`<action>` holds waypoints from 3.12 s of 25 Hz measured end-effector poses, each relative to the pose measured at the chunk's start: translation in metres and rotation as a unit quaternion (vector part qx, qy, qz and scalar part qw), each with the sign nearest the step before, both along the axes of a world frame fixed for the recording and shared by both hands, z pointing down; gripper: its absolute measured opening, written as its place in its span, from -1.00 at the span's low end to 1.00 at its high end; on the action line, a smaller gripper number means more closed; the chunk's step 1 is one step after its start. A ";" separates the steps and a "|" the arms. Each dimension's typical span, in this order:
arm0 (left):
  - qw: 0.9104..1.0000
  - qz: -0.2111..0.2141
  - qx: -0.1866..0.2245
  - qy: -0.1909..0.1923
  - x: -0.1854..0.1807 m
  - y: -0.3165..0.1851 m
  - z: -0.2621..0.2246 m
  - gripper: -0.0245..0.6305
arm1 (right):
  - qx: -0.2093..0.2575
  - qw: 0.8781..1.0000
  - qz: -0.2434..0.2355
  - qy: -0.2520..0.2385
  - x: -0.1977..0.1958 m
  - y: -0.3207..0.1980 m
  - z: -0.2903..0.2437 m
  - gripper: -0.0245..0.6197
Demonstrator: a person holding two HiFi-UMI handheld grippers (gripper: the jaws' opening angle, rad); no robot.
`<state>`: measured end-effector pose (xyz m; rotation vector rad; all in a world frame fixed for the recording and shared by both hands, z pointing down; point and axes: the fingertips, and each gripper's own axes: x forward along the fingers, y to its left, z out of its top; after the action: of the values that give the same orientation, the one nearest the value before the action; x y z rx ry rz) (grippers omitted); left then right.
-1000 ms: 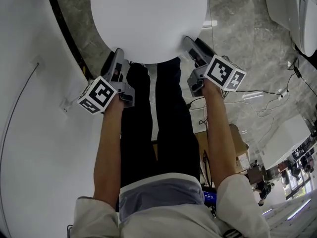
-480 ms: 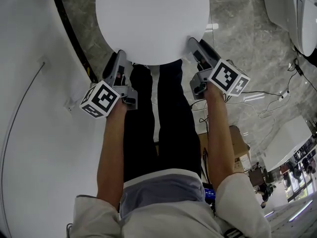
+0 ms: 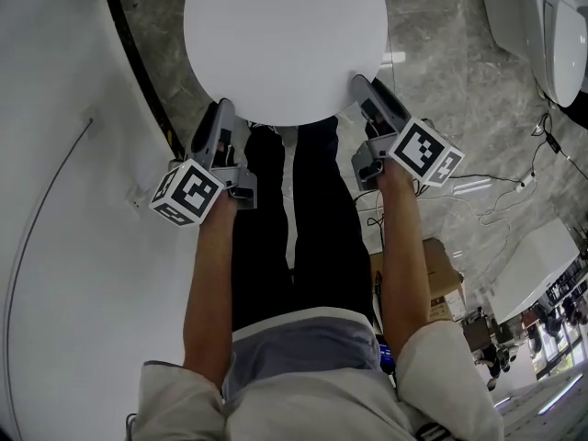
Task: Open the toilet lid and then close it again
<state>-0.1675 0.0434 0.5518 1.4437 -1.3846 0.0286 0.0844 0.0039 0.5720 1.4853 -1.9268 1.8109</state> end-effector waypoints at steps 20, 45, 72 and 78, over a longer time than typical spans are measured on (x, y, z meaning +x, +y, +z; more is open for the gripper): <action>0.999 -0.001 0.046 0.000 -0.004 -0.039 -0.067 -0.57 | 0.042 0.998 0.039 -0.028 0.000 -0.036 -0.063 -0.34; 0.989 -0.026 0.145 0.002 -0.010 -0.156 -0.158 -0.58 | 0.073 0.981 0.133 -0.123 0.004 -0.140 -0.147 -0.31; 0.975 -0.031 0.218 0.015 -0.028 -0.278 -0.202 -0.80 | 0.133 0.971 0.113 -0.166 -0.007 -0.248 -0.190 -0.36; 0.976 -0.029 0.217 0.006 -0.028 -0.335 -0.208 -0.81 | 0.134 0.972 0.099 -0.164 -0.008 -0.300 -0.194 -0.36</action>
<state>-0.1957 -0.2914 0.3440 1.7540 -1.4800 -0.3389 0.0763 -0.2962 0.3776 1.5890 -2.3334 2.0609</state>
